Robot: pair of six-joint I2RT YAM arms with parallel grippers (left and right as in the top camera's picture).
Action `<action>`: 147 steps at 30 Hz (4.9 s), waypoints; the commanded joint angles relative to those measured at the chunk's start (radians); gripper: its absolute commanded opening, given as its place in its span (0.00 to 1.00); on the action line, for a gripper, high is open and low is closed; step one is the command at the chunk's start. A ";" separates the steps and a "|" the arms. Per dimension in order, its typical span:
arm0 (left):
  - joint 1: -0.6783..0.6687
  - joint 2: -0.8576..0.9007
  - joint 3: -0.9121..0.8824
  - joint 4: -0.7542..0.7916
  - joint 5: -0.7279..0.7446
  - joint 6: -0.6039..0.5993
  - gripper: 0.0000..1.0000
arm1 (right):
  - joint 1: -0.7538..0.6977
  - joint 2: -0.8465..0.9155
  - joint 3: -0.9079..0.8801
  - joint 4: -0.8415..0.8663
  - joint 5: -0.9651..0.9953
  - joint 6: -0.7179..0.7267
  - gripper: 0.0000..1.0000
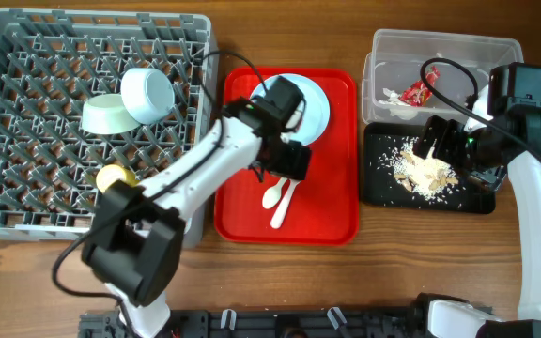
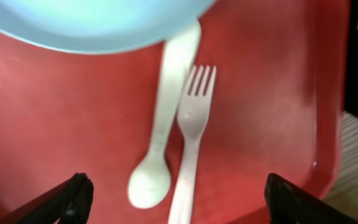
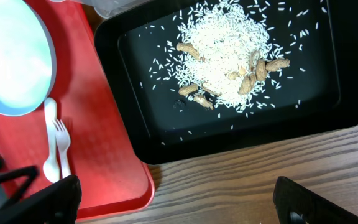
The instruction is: Sort waste into correct bins and load items into the dishwasher rack
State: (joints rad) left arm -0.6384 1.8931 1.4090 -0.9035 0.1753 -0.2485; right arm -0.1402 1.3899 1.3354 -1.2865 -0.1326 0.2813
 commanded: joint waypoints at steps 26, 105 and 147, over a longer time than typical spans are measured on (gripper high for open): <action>-0.117 0.155 -0.009 0.092 -0.021 -0.023 0.83 | -0.003 -0.018 0.004 -0.002 0.014 -0.020 1.00; -0.113 -0.192 -0.021 0.010 -0.396 -0.043 0.04 | -0.003 -0.018 0.004 -0.016 0.014 -0.020 1.00; 0.468 -0.173 -0.085 -0.039 -0.221 0.115 0.44 | -0.003 -0.018 0.004 -0.017 0.014 -0.020 1.00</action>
State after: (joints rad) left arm -0.1707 1.7187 1.3323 -0.9459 -0.0540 -0.1417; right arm -0.1402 1.3899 1.3354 -1.3014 -0.1326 0.2813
